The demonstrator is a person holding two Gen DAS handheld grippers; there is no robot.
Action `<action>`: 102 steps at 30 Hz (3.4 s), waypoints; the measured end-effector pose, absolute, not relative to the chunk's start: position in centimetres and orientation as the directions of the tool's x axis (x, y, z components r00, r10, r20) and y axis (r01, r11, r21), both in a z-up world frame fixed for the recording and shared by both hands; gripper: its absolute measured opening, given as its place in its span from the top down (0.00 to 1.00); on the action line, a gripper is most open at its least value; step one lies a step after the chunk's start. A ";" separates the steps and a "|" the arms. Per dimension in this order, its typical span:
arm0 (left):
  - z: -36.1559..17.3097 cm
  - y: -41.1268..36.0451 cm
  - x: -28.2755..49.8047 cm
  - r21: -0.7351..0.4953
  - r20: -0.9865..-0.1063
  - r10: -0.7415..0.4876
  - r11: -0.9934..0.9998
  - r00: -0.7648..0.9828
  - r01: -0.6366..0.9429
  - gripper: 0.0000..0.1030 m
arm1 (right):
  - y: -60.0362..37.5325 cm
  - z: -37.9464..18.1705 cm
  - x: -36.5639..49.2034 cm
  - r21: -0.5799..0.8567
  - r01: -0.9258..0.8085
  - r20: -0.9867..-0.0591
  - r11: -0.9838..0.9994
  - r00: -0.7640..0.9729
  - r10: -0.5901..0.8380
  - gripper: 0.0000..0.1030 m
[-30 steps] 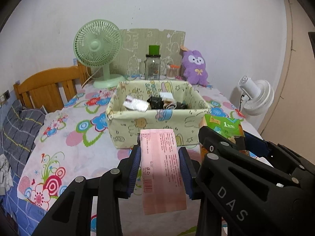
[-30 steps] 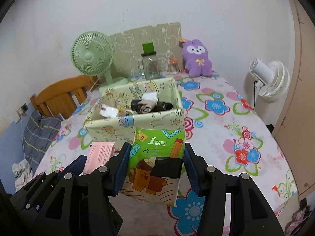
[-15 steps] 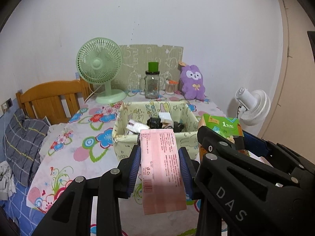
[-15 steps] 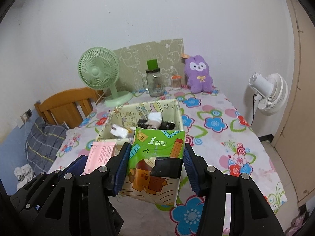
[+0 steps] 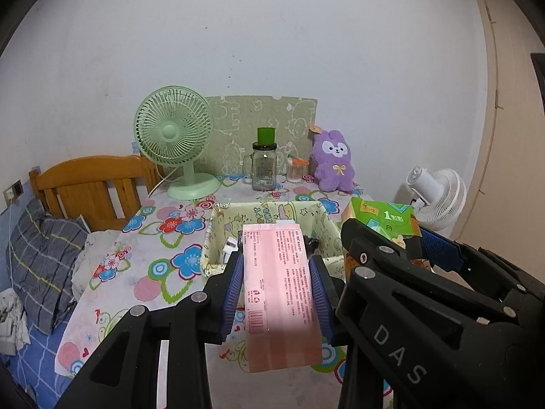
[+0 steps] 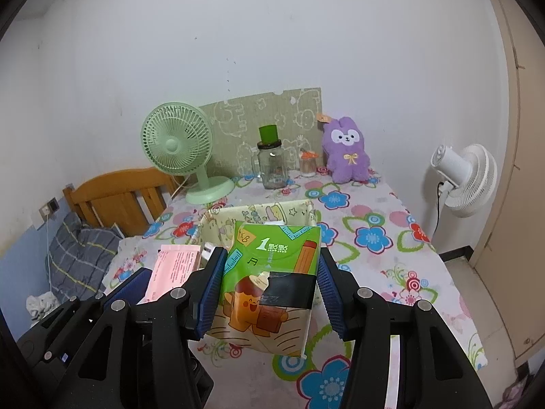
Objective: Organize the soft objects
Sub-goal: 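Lift and carry the green box and pink packet over the basket, then lower both items into the basket and open both tools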
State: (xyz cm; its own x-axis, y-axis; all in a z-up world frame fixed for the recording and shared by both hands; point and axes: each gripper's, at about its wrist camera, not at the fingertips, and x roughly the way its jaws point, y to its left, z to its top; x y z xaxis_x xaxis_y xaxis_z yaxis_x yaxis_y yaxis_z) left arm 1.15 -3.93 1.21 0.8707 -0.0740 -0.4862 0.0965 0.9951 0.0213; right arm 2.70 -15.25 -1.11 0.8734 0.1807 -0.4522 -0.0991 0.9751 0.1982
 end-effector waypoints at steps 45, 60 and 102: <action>0.2 -3.5 14.6 0.060 -0.526 -0.016 0.997 0.850 0.055 0.61 | -14.4 -2.5 17.2 0.257 -0.142 -0.469 0.956 0.846 0.252 0.46; -1.6 -3.0 18.6 0.054 -0.540 -0.023 0.997 0.841 0.061 0.60 | -14.1 -4.4 21.7 0.274 -0.151 -0.485 0.950 0.831 0.272 0.46; -1.9 -1.9 13.6 0.016 -0.551 -0.028 0.999 0.834 0.044 0.00 | -13.1 -4.1 16.1 0.193 -0.196 -0.479 0.961 0.836 0.267 0.08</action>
